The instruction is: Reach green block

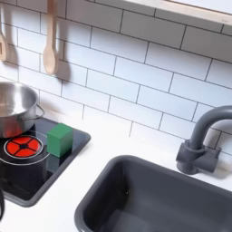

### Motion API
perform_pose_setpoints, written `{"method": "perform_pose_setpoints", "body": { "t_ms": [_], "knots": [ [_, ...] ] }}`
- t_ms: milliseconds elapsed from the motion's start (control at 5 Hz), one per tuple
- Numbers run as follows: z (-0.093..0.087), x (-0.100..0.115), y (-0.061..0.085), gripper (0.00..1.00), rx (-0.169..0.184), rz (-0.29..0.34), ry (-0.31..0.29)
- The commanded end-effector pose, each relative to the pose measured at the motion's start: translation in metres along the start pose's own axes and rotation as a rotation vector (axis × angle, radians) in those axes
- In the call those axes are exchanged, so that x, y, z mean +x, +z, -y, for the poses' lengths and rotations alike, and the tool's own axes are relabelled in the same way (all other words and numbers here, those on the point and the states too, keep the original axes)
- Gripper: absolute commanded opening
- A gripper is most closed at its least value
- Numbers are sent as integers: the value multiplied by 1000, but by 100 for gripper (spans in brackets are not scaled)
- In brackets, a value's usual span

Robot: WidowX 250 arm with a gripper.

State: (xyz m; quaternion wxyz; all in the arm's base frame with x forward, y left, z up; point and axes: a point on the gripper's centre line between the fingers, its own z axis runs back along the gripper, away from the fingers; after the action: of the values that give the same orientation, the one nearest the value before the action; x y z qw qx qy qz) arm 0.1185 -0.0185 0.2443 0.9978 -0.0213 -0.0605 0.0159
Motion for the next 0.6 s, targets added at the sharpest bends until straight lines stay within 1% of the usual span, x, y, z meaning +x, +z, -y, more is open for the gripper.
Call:
{"method": "perform_pose_setpoints", "body": {
  "t_ms": [0, 400],
  "knots": [
    [0, 0, 0, 100, 2, -1, -1],
    [0, 16, -7, 100, 13, -11, 4]
  ]
}}
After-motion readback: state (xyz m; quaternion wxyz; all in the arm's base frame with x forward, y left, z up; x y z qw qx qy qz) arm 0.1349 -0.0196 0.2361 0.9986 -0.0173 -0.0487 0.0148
